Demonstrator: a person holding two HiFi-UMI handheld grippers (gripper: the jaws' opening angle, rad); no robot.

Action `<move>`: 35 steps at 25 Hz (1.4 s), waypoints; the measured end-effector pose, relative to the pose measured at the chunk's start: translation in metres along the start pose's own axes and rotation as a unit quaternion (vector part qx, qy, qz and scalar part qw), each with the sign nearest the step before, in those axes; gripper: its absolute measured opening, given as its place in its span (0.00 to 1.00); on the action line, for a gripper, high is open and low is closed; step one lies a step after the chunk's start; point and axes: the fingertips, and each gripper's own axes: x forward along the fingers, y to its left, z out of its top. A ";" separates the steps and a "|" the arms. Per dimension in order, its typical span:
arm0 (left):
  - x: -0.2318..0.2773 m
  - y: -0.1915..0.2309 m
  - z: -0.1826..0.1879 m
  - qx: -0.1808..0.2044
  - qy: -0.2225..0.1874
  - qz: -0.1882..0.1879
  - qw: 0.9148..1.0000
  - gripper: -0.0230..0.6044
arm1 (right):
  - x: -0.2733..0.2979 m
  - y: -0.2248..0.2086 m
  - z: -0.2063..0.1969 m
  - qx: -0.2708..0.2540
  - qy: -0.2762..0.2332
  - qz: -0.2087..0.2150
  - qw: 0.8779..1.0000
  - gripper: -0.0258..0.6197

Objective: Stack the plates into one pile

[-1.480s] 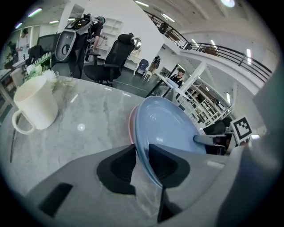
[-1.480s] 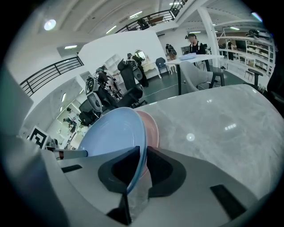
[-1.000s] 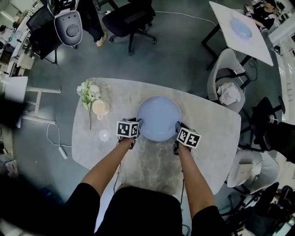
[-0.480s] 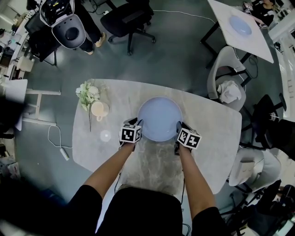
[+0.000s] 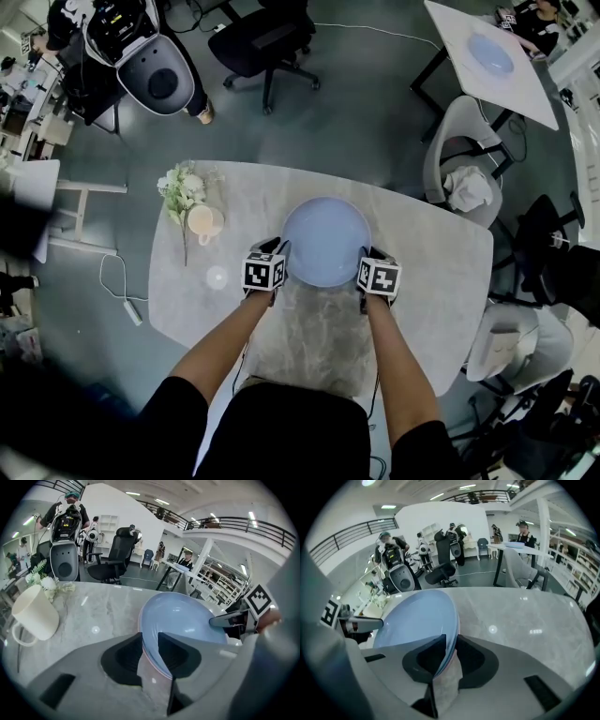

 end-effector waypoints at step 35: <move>-0.339 -0.037 -0.059 -0.064 -0.230 -0.137 0.961 0.06 | -0.296 0.134 -0.077 -0.001 -0.246 0.082 0.966 0.07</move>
